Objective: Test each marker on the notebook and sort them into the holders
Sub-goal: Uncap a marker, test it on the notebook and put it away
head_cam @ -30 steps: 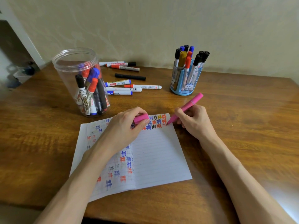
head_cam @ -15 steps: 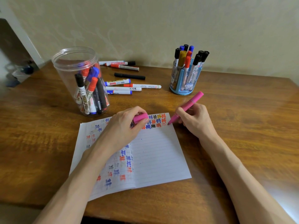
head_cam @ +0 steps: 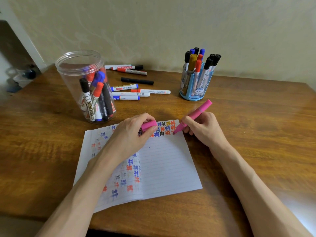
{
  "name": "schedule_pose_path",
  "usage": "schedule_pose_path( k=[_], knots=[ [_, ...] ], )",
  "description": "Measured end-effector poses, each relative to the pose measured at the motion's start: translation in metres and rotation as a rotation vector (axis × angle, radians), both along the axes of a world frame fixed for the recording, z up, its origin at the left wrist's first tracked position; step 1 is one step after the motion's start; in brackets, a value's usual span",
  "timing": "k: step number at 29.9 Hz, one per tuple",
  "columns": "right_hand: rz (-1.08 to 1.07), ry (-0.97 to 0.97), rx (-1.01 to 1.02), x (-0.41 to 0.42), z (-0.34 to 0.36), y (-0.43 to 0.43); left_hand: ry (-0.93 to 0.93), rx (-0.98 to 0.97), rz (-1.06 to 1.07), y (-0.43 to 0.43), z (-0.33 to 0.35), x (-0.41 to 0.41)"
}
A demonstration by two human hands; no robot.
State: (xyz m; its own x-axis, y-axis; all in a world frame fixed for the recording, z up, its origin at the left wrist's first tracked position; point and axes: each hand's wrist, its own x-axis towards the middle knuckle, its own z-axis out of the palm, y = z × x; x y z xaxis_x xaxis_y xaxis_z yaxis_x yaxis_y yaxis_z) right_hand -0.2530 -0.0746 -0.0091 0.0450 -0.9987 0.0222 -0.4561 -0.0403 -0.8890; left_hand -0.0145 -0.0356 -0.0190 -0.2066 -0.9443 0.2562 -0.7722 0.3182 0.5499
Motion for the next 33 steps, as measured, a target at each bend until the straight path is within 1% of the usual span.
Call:
schedule_pose_path(
  k=[3, 9, 13, 17, 23, 28, 33],
  knots=[
    [0.005, 0.014, 0.014, 0.000, 0.000, 0.000, 0.002, -0.001, -0.002, 0.000, 0.000, 0.000],
    [-0.059, -0.072, 0.029, 0.000, 0.002, 0.000, 0.006, -0.005, -0.005, 0.000, 0.000, 0.000],
    [-0.031, -0.046, 0.022, 0.000, 0.003, 0.001, 0.007, 0.003, -0.002, 0.000, 0.000, 0.000],
    [-0.003, -0.019, 0.061, 0.000, 0.007, 0.003, 0.006, 0.006, -0.002, 0.000, 0.000, 0.000],
    [-0.105, -0.157, 0.107, 0.000, 0.008, 0.001, 0.017, 0.012, 0.000, 0.000, 0.000, -0.001],
    [-0.068, -0.082, 0.054, 0.002, 0.008, 0.004, 0.026, 0.014, 0.005, 0.000, 0.001, 0.000],
    [-0.031, -0.022, 0.087, 0.002, 0.010, 0.005, 0.047, -0.007, 0.001, 0.001, 0.001, -0.001]
  ],
)
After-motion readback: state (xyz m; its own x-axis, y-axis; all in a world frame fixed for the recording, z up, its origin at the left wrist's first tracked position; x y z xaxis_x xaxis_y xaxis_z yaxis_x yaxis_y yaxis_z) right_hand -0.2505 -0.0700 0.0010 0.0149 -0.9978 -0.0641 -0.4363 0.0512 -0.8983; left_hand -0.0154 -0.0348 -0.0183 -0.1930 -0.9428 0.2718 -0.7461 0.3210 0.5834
